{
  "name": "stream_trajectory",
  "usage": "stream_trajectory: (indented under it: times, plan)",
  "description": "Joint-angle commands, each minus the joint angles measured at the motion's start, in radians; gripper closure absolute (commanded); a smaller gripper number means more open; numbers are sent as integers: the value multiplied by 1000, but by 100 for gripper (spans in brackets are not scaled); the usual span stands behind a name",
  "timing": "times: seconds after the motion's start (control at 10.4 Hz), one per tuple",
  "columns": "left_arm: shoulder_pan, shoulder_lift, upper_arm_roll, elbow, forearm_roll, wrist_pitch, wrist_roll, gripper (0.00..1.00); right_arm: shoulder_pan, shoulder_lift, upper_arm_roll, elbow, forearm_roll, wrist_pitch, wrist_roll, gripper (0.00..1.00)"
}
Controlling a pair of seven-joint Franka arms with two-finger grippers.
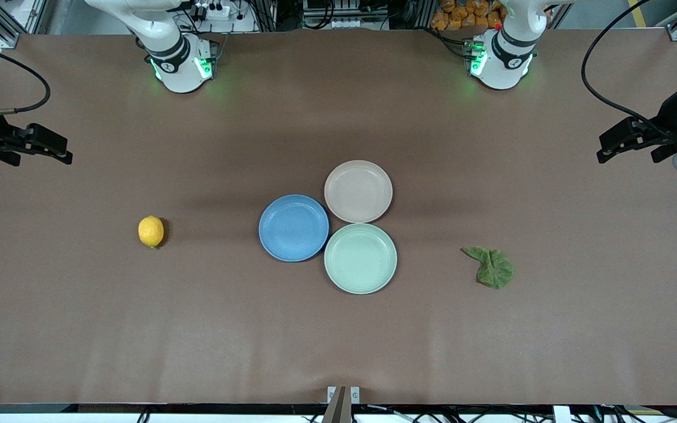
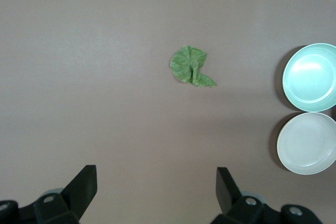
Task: Pick lemon and lettuce from blue and beige plates
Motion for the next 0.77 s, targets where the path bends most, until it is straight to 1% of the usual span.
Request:
stream_trajectory:
  times: [0.0, 0.67]
  plan:
    - [-9, -21, 12, -15, -3, -13, 29, 0, -6, -5, 2, 12, 12, -18, 10, 0]
    - [-9, -21, 12, -8, -10, -13, 29, 0, -9, -5, 0, 12, 12, -18, 11, 0]
